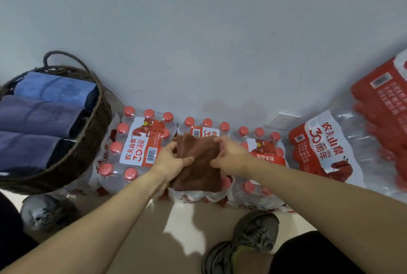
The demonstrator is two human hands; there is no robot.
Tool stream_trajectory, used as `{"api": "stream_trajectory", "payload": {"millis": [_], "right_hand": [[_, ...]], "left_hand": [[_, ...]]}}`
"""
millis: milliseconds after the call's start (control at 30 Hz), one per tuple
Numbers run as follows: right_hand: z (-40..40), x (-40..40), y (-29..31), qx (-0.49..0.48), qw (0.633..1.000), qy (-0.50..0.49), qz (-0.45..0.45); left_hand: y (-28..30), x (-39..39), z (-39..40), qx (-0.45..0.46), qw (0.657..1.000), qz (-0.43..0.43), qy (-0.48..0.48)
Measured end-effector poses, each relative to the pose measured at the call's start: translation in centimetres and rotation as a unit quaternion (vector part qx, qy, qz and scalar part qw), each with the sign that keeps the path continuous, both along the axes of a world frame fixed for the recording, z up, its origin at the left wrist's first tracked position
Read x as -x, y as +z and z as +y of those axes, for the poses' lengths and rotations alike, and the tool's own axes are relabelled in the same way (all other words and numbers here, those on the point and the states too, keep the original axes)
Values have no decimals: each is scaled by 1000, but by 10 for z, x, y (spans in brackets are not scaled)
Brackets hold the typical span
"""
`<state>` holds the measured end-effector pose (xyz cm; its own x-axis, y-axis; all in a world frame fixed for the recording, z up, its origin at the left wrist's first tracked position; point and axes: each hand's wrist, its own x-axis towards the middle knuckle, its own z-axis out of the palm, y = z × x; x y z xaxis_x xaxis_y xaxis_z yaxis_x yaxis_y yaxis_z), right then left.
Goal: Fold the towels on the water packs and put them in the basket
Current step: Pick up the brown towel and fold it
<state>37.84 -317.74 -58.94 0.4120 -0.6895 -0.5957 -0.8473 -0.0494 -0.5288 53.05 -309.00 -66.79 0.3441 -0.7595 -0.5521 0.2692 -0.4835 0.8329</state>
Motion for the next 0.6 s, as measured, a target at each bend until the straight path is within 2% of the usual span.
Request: {"api": "stream_trajectory", "payload": {"millis": [167, 367, 433, 500, 600], "right_hand": [[-5, 3, -12, 47, 988, 138, 43], [-6, -7, -31, 61, 962, 225, 146], [-6, -9, -35, 72, 954, 240, 167], [-6, -12, -40, 82, 946, 255, 185], [-4, -16, -45, 92, 937, 270, 201]], "left_hand": [[-7, -6, 0, 7, 993, -99, -64], [-10, -15, -5, 4, 990, -98, -106], [-11, -19, -7, -20, 991, -106, -81], [-9, -23, -7, -16, 978, -197, -68], [-8, -27, -3, -28, 918, -385, -85]]}}
